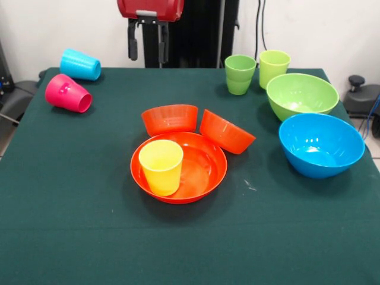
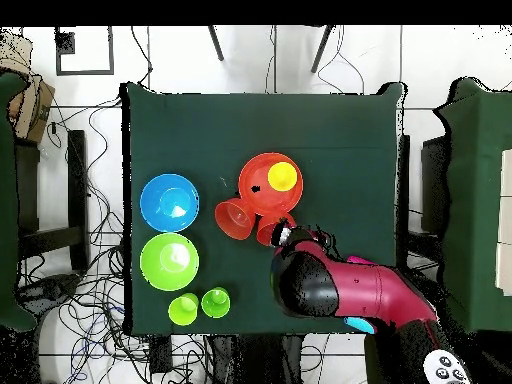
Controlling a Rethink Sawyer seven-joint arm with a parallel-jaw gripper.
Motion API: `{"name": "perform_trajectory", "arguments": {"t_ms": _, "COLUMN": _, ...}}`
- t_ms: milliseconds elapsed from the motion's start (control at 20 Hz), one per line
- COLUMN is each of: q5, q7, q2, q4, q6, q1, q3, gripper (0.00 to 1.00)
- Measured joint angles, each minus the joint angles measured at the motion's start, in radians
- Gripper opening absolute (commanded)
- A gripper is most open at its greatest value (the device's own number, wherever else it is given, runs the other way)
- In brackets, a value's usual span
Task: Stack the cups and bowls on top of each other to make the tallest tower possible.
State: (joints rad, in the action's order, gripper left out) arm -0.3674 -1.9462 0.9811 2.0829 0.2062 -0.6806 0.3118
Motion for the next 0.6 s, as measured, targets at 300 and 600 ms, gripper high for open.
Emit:
{"name": "perform_trajectory", "arguments": {"t_ms": 300, "q5": 0.0, "q7": 0.0, "q2": 0.008, "q4": 0.0, "q6": 0.027, "q1": 0.0, "q3": 0.004, "gripper": 1.0}}
{"name": "perform_trajectory", "arguments": {"t_ms": 600, "q5": 0.0, "q7": 0.0, "q2": 0.029, "q4": 0.0, "q6": 0.057, "q1": 0.004, "q3": 0.005, "gripper": 1.0}}
